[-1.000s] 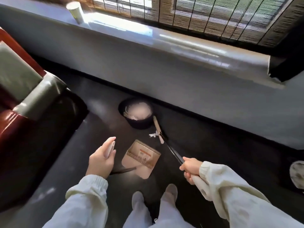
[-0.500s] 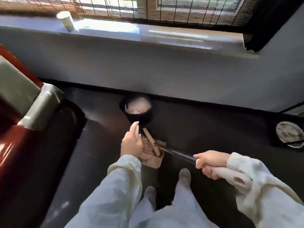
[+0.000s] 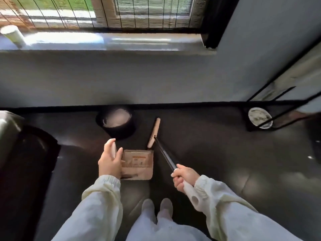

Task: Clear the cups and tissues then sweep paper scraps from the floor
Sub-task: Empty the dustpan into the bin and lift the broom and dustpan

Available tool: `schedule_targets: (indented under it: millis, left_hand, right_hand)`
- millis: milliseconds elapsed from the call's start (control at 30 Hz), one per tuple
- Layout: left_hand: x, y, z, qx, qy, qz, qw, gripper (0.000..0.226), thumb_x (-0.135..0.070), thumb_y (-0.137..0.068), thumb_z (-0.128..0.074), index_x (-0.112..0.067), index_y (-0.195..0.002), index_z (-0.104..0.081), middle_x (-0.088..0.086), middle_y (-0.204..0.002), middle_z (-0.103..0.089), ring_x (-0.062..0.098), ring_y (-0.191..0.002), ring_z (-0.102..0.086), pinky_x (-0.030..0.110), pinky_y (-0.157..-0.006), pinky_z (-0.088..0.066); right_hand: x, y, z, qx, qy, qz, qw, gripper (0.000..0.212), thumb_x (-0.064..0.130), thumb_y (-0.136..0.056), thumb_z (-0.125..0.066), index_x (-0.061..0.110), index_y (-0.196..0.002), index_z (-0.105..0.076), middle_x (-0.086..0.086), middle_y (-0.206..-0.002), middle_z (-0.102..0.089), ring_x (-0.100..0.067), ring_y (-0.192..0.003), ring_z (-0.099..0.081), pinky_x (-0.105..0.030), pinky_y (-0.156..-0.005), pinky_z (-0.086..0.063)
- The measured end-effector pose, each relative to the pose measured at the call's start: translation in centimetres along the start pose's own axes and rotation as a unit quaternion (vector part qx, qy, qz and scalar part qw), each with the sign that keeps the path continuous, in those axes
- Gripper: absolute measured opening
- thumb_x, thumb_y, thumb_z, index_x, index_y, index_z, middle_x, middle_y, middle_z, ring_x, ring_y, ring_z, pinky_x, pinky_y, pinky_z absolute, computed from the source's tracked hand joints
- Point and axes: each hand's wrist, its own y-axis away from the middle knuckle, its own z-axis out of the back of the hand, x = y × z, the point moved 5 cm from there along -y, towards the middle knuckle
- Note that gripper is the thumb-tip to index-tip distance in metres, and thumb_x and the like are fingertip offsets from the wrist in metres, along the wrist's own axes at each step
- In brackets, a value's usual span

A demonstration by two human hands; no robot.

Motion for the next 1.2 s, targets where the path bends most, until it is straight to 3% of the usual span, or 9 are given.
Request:
schedule_targets:
  millis: [100, 200, 300, 400, 500, 767, 867, 1067, 1200]
  left_hand:
    - [-0.1, 0.9, -0.6, 0.000, 0.011, 0.007, 1.000, 0.030, -0.042, -0.088, -0.060, -0.060, -0.106, -0.046, 0.010, -0.093, -0.066, 0.038, -0.073, -0.066, 0.049, -0.069, -0.057]
    - [-0.6, 2.6, -0.8, 0.032, 0.002, -0.017, 0.999, 0.027, -0.044, -0.088, -0.058, -0.063, -0.104, -0.046, 0.003, -0.080, -0.062, 0.022, -0.059, -0.059, 0.036, -0.056, -0.055]
    - [-1.2, 3.9, 0.4, 0.052, -0.010, -0.050, 0.997, 0.031, -0.039, -0.090, -0.057, -0.065, -0.102, -0.045, 0.000, -0.073, -0.059, 0.014, -0.054, -0.057, 0.029, -0.050, -0.051]
    - [-1.2, 4.9, 3.3, 0.053, -0.014, -0.066, 0.996, 0.032, -0.032, -0.091, -0.058, -0.057, -0.108, -0.046, -0.002, -0.077, -0.060, 0.019, -0.061, -0.059, 0.038, -0.060, -0.057]
    - [-0.9, 6.2, 6.7, 0.067, -0.027, -0.112, 0.991, 0.034, -0.028, -0.091, -0.059, -0.053, -0.109, -0.047, -0.007, -0.076, -0.059, 0.014, -0.058, -0.057, 0.037, -0.058, -0.056]
    - [-1.1, 9.3, 16.8, 0.161, -0.039, -0.248, 0.954, 0.049, -0.018, -0.093, -0.058, -0.064, -0.101, -0.044, -0.007, -0.079, -0.056, -0.007, -0.057, -0.059, 0.011, -0.041, -0.042]
    - [-3.1, 9.8, 20.6, 0.156, -0.065, -0.288, 0.943, 0.044, -0.021, -0.094, -0.056, -0.062, -0.103, -0.042, -0.012, -0.080, -0.054, 0.004, -0.052, -0.057, 0.011, -0.041, -0.040]
    - [-9.0, 11.4, 28.4, 0.080, -0.105, -0.447, 0.885, 0.039, -0.017, -0.092, -0.059, -0.042, -0.119, -0.043, -0.024, -0.067, -0.052, -0.008, -0.063, -0.054, 0.015, -0.059, -0.041]
    - [-12.4, 13.6, 30.8, 0.074, -0.181, -0.573, 0.796, 0.038, -0.016, -0.091, -0.059, -0.028, -0.123, -0.042, -0.004, -0.077, -0.059, 0.016, -0.064, -0.059, 0.037, -0.065, -0.053]
  right_hand:
    - [-0.6, 0.5, 1.2, 0.003, -0.047, 0.028, 0.998, 0.058, -0.003, -0.095, -0.038, 0.038, -0.134, -0.029, 0.000, -0.052, -0.033, -0.004, -0.028, -0.035, -0.011, -0.028, -0.028]
    - [-1.8, 1.6, 1.9, -0.002, -0.056, 0.053, 0.997, 0.062, -0.004, -0.094, -0.039, 0.033, -0.142, -0.026, 0.000, -0.058, -0.032, -0.003, -0.030, -0.036, -0.012, -0.028, -0.029]
    - [-3.3, 2.8, 1.4, 0.013, -0.074, 0.072, 0.995, 0.046, -0.003, -0.094, -0.041, 0.032, -0.124, -0.040, 0.000, -0.050, -0.038, -0.004, -0.031, -0.037, -0.014, -0.027, -0.030]
    - [-5.0, 3.5, -0.2, -0.003, -0.082, 0.099, 0.992, 0.059, -0.003, -0.095, -0.040, 0.029, -0.143, -0.030, 0.000, -0.052, -0.036, -0.004, -0.031, -0.036, -0.014, -0.027, -0.029]
    - [-7.4, 4.1, -3.2, -0.002, -0.097, 0.117, 0.988, 0.061, 0.003, -0.098, -0.040, 0.032, -0.149, -0.024, 0.000, -0.052, -0.035, -0.003, -0.029, -0.035, -0.013, -0.026, -0.028]
    - [-15.1, 7.0, -12.2, 0.022, -0.150, 0.200, 0.968, 0.057, 0.005, -0.097, -0.045, 0.027, -0.147, -0.026, 0.000, -0.052, -0.039, -0.002, -0.032, -0.036, -0.013, -0.028, -0.031]
    - [-16.8, 8.7, -14.6, 0.044, -0.169, 0.220, 0.960, 0.052, 0.006, -0.098, -0.043, 0.027, -0.144, -0.030, 0.000, -0.056, -0.037, -0.001, -0.031, -0.035, -0.011, -0.028, -0.030]
    - [-17.4, 12.8, -17.4, 0.141, -0.270, 0.222, 0.926, 0.032, 0.005, -0.096, -0.043, 0.023, -0.123, -0.046, 0.001, -0.055, -0.037, -0.003, -0.030, -0.038, -0.012, -0.026, -0.032]
    - [-17.0, 15.2, -18.5, 0.183, -0.265, 0.258, 0.911, 0.017, 0.006, -0.096, -0.042, 0.021, -0.101, -0.048, 0.001, -0.054, -0.039, -0.003, -0.030, -0.038, -0.012, -0.026, -0.032]
